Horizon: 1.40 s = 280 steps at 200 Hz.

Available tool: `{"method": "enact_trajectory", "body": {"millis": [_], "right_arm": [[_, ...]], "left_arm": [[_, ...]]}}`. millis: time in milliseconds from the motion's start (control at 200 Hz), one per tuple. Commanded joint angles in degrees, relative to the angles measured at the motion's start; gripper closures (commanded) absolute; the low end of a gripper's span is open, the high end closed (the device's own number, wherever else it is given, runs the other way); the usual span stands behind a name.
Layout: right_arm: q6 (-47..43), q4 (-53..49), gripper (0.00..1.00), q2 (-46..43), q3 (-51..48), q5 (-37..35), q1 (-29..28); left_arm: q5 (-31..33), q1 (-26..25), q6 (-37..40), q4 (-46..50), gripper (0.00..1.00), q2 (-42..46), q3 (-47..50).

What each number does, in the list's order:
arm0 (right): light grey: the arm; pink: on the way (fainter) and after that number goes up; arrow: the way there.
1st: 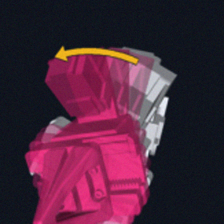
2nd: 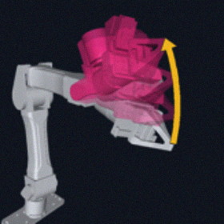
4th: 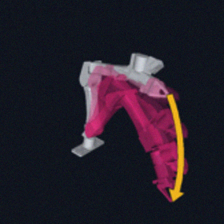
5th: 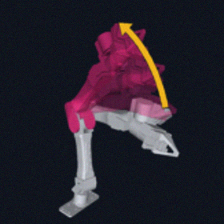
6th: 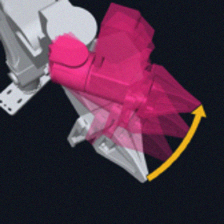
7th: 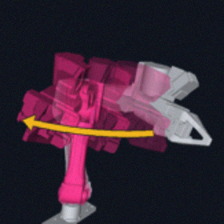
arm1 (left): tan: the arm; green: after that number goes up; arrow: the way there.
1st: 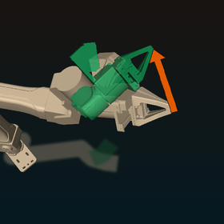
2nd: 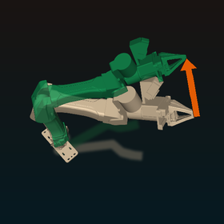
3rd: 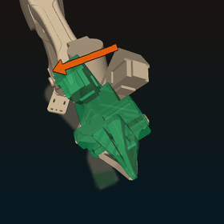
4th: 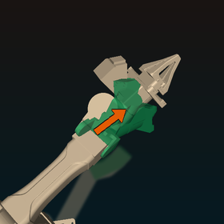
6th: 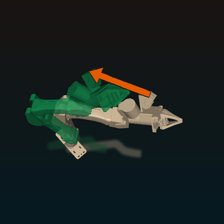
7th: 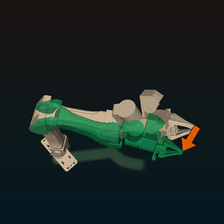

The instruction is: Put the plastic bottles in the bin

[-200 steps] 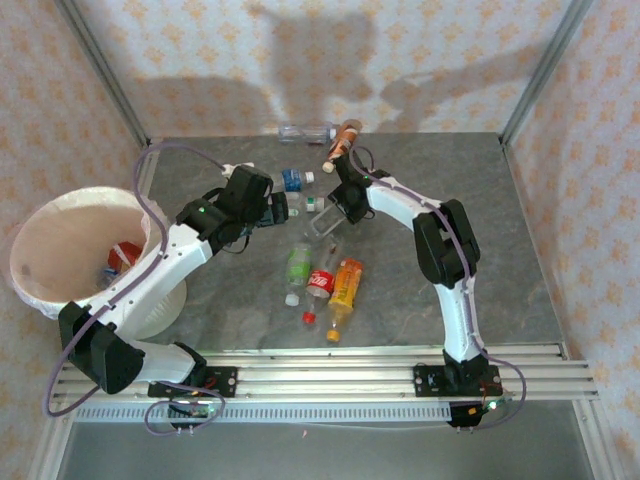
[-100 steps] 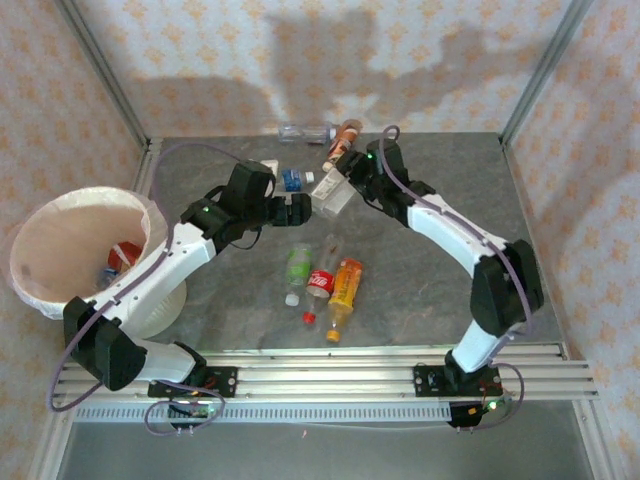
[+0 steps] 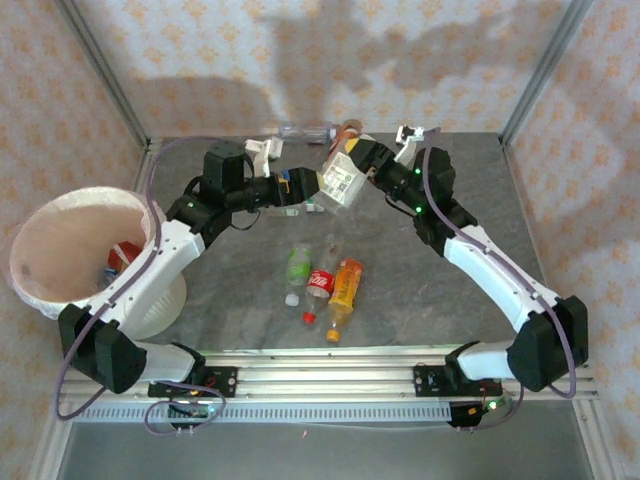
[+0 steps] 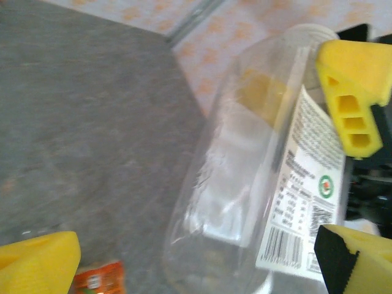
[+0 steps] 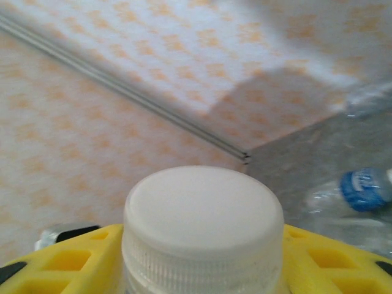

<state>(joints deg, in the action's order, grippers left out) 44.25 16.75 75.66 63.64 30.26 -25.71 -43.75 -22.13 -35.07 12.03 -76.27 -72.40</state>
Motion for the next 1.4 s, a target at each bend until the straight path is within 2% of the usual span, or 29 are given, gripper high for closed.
{"method": "enact_trajectory", "body": {"millis": [0, 105, 250, 390, 510, 620, 691, 771, 876, 951, 956, 966, 971, 1006, 1161, 1276, 1396], "right_arm": [[4.41, 9.48, 0.64, -0.50, 1.77, 7.97, -0.08], [8.26, 14.85, 0.64, 1.52, 2.80, 10.89, -0.11], [11.68, 20.34, 0.64, 4.93, 5.74, 14.35, -0.74], [12.91, 22.49, 0.64, 7.46, 7.53, 15.01, -1.09], [13.15, 23.06, 0.64, 8.66, 8.16, 15.18, -1.14], [13.15, 22.69, 0.62, 9.06, 8.43, 14.70, -1.14], [13.01, 22.28, 0.60, 9.22, 8.56, 14.66, -1.17], [12.97, 21.40, 0.53, 9.32, 8.77, 15.01, -1.11], [11.48, 17.82, 0.38, 8.99, 9.42, 14.64, -1.17], [9.11, 13.31, 0.24, 8.01, 9.98, 12.90, -1.03], [8.69, 12.74, 0.20, 7.73, 9.96, 12.48, -1.01], [8.41, 12.36, 0.19, 7.65, 9.99, 12.25, -1.01], [7.94, 11.71, 0.13, 7.37, 9.94, 11.72, -1.03], [6.75, 9.56, 0.00, 6.53, 9.77, 9.92, -1.01], [-0.12, 2.33, 0.00, 0.82, 6.68, -1.00, -0.25], [-5.00, -6.68, 0.01, -4.65, 4.33, -14.87, 0.18], [-10.21, -9.91, 0.01, -10.09, 0.31, -25.64, 0.36]], "left_arm": [[-9.04, -0.16, -7.44, -9.12, 0.00, 1.45, -0.52], [-11.97, -0.69, -12.70, -17.04, 0.00, 1.56, 0.53], [-13.12, -1.98, -16.24, -21.28, 0.00, 0.96, 0.12], [-13.26, -3.60, -15.81, -21.14, 0.02, 0.66, -0.63], [-13.22, -3.62, -15.55, -20.93, 0.15, 0.76, -0.72], [-10.62, -3.71, -11.60, -15.26, 0.36, 1.58, -1.69], [-9.45, -3.70, -10.67, -14.19, 0.39, 2.11, -1.69], [-7.99, -3.70, -9.12, -12.09, 0.46, 2.38, -2.12], [-5.77, -3.71, -7.13, -9.55, 0.51, 2.71, -2.71], [-2.26, -3.53, -4.49, -5.15, 0.54, 3.03, -3.97], [-1.98, -3.53, -4.18, -4.55, 0.54, 3.09, -4.11], [-1.39, -3.53, -3.68, -3.59, 0.54, 3.11, -4.36], [-0.93, -3.49, -3.33, -3.15, 0.54, 3.17, -4.56], [2.28, -3.38, -1.34, 1.08, 0.56, 3.22, -5.90], [17.84, -2.84, 4.07, 13.28, 0.60, 5.17, -9.54], [27.90, -1.37, 4.13, 19.28, 0.61, 7.62, -11.09], [36.70, -0.61, 6.55, 24.88, 0.61, 11.11, -13.31]]}}
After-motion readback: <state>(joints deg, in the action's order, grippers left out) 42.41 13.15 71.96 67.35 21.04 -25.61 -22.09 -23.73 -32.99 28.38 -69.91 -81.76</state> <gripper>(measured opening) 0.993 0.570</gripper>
